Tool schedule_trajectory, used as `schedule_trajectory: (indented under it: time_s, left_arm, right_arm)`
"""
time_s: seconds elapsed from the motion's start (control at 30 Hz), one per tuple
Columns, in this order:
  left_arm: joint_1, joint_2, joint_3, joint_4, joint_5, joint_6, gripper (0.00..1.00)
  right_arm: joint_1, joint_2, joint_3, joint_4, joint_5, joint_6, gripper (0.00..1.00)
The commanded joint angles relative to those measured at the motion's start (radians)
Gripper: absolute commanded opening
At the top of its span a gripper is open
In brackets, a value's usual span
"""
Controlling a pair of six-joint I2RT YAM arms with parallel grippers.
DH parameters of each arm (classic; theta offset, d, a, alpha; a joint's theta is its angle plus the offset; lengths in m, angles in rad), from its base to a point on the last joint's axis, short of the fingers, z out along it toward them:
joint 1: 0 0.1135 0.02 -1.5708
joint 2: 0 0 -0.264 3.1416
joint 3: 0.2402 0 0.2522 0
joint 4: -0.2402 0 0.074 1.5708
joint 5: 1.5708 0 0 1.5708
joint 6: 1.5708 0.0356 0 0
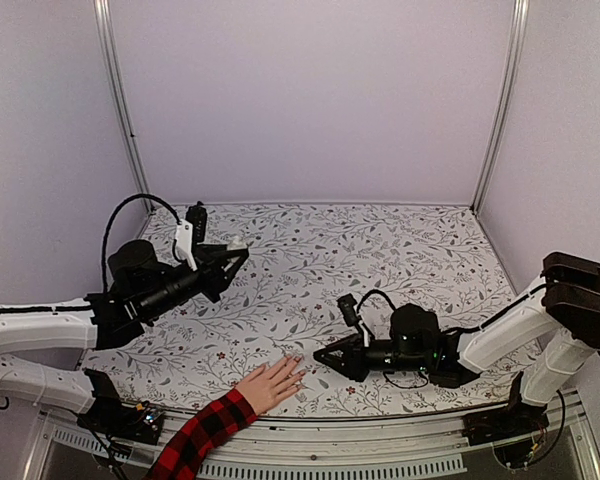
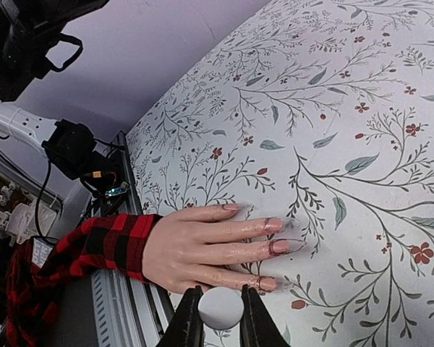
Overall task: Paint the nails
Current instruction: Paint the nail polish on the nail.
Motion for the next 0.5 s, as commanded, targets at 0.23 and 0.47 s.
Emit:
schedule_trajectory:
  time_s: [0.23, 0.47]
  left_arm:
    - [-0.021, 0.013, 0.031, 0.008, -0.035, 0.021, 0.0]
    - [-0.021, 0.054, 0.061, 0.011, -0.018, 0.033, 0.0]
  right_arm:
    - [0.035, 0.049, 0.034, 0.021, 0.102, -0.013, 0.0]
    - [0.047, 0.053, 0.008, 0.09, 0.141, 0.02, 0.0]
